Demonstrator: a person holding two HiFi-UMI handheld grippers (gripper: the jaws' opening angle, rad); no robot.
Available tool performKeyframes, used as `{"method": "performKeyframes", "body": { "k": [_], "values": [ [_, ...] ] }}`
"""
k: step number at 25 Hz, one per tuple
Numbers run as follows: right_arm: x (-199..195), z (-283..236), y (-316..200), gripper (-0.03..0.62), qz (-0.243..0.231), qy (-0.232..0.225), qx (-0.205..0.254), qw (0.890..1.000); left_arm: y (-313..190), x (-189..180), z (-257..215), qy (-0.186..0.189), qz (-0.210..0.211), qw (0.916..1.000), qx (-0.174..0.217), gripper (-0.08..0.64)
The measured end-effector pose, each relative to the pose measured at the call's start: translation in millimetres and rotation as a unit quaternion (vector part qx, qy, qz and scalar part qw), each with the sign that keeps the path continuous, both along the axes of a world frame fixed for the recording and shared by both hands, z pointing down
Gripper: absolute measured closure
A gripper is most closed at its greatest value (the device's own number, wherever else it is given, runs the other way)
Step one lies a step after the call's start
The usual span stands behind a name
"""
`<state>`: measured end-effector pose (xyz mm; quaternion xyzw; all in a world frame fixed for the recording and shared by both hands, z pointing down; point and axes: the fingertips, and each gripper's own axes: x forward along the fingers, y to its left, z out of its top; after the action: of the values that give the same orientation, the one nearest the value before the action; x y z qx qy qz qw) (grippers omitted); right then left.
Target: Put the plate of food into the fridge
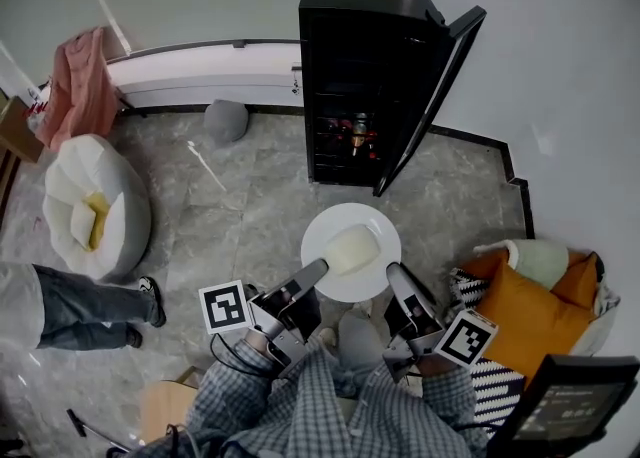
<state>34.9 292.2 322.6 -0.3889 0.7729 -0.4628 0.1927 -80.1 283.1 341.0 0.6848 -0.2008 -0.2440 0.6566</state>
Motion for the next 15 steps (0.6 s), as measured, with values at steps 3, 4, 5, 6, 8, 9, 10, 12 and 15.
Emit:
{"method": "performKeyframes", "body": {
  "k": [3,4,5,6,8,9,10,12,15],
  "values": [
    [-3,2,-1,0.527,-0.002,-0.002,-0.004,1.0,-1,-3,2,-0.002,-0.002,1.0,-0.003,0.523],
    [-4,3,-3,0.526,-0.002,-0.003,-0.005,1.0,-2,-4,3,-0.002,-0.002,1.0,-0.003,0.523],
    [-5,4,-6,0.527,-0.003,-0.004,-0.007,1.0,-6,-5,4,-0.002,-0.002,1.0,-0.004,0.523],
    [-6,5,-11,0.527,-0.004,-0.004,-0.009,1.0,-10,-6,4,-0.002,-0.003,1.0,-0.006,0.523],
    [-6,7,-22,0.526,-0.008,-0.005,-0.014,1.0,-19,-6,5,0.001,-0.007,0.9999,-0.01,0.523],
    [-5,8,-27,0.526,-0.01,-0.004,-0.015,1.0,-23,-5,6,0.002,-0.01,0.9999,-0.012,0.523],
    [-5,8,-31,0.526,-0.013,-0.003,-0.015,1.0,-26,-5,8,0.002,-0.013,0.9998,-0.015,0.523],
    [-4,9,-40,0.526,-0.016,-0.003,-0.014,1.0,-34,-4,10,0.0,-0.018,0.9997,-0.016,0.523],
    [1,10,-53,0.528,-0.02,-0.008,-0.015,1.0,-46,0,11,-0.001,-0.022,0.9997,-0.014,0.523]
  ]
}}
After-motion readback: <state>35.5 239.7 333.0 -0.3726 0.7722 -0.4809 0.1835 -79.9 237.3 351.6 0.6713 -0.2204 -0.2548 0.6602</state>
